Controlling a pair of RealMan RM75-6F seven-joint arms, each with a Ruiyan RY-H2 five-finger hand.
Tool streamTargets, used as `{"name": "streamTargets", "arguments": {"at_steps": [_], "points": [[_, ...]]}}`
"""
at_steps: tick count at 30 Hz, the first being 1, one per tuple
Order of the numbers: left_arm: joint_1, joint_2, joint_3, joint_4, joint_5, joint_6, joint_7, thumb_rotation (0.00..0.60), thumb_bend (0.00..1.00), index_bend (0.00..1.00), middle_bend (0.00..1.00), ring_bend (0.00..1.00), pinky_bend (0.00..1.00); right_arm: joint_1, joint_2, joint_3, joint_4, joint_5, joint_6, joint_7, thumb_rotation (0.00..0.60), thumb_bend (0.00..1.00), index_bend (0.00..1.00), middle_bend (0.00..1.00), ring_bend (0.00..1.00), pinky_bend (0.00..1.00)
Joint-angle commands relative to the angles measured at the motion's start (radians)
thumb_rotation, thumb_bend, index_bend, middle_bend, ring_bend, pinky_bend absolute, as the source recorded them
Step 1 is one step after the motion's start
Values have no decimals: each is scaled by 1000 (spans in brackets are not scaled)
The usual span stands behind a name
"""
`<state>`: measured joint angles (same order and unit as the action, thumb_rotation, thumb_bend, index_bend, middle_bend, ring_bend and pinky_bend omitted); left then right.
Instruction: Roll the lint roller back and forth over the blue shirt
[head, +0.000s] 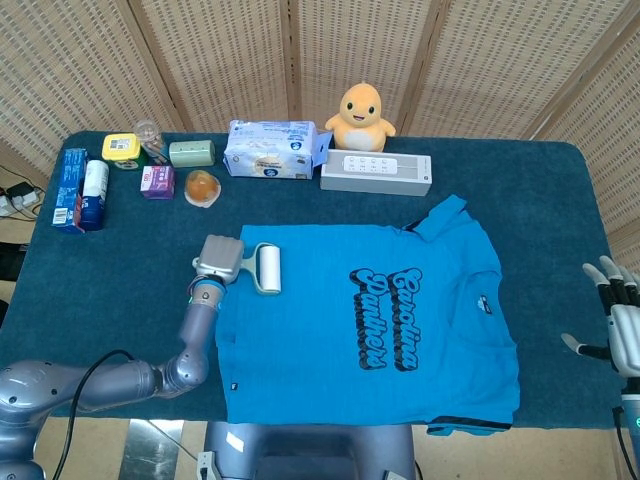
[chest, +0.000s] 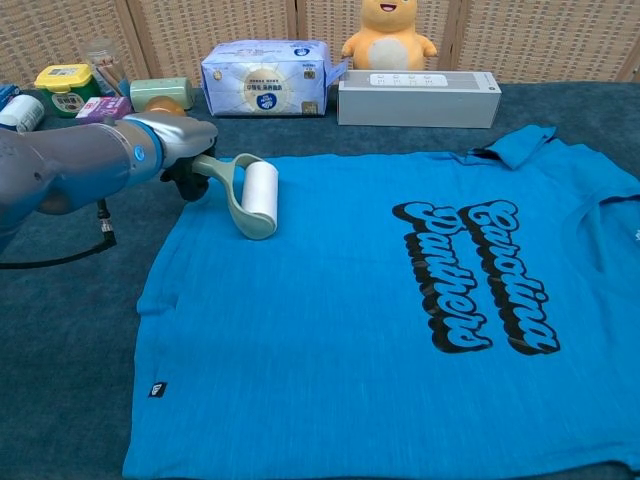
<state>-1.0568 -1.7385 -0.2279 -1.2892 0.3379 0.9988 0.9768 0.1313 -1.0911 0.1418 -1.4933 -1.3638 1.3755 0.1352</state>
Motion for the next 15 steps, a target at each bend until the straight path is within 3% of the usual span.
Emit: {"name": "streamTargets", "arguments": {"at_steps": [1, 15], "points": [[-23, -30, -6, 25, -13, -1, 21, 600, 690, 981, 943, 763, 966, 0, 1, 1, 0, 0, 1, 1, 600, 0, 117, 0, 0, 0], [-100, -135, -47, 104, -46, 4, 76, 600, 689, 981, 943, 763, 966, 0, 7, 4, 7, 5, -5, 24, 600, 0, 117, 0, 0, 0]]}}
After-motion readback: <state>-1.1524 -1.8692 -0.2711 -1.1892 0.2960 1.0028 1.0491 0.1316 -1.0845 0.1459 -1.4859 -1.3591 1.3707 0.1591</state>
